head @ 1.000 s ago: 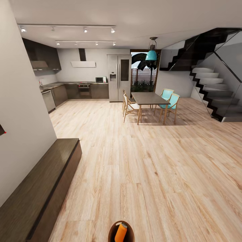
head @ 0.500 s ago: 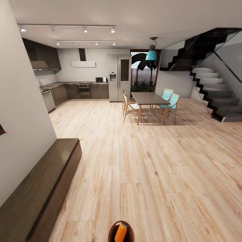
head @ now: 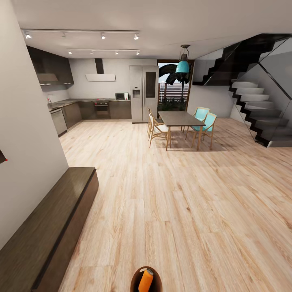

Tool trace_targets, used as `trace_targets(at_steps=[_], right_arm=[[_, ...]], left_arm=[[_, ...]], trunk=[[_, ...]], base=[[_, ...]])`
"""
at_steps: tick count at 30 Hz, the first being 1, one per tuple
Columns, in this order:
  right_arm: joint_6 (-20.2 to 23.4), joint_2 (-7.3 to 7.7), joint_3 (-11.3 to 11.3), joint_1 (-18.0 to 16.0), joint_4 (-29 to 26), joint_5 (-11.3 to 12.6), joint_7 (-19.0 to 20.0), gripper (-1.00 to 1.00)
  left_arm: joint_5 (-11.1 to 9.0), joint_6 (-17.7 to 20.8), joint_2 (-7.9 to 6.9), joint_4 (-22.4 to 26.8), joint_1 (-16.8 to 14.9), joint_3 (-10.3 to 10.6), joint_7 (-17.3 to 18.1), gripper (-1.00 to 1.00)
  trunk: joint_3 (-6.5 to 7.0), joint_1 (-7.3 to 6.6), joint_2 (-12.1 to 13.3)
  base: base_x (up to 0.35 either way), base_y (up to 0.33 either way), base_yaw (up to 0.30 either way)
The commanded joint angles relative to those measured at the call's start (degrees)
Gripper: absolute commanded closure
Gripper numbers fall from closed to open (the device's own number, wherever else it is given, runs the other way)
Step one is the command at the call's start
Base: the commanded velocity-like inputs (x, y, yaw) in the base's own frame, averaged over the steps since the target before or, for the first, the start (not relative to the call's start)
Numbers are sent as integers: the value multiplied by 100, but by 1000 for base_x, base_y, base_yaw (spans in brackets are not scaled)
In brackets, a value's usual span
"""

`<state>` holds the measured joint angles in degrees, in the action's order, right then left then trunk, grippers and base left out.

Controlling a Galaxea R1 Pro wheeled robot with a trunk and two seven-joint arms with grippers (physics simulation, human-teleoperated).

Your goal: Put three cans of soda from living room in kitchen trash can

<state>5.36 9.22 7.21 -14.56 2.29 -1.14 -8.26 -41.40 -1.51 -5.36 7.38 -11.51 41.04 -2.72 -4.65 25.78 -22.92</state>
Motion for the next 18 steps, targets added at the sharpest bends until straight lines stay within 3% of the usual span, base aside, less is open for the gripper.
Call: trace_targets(at_steps=[1,18], right_arm=[[0,0,0,1,0,0,0,-100],[0,0,0,5,0,0,0,-100]], left_arm=[[0,0,0,0,0,0,0,-100],[0,1,0,1,0,0,0,-100]], trunk=[[0,0,0],[0,0,0]], base=[[0,0,0],[0,0,0]])
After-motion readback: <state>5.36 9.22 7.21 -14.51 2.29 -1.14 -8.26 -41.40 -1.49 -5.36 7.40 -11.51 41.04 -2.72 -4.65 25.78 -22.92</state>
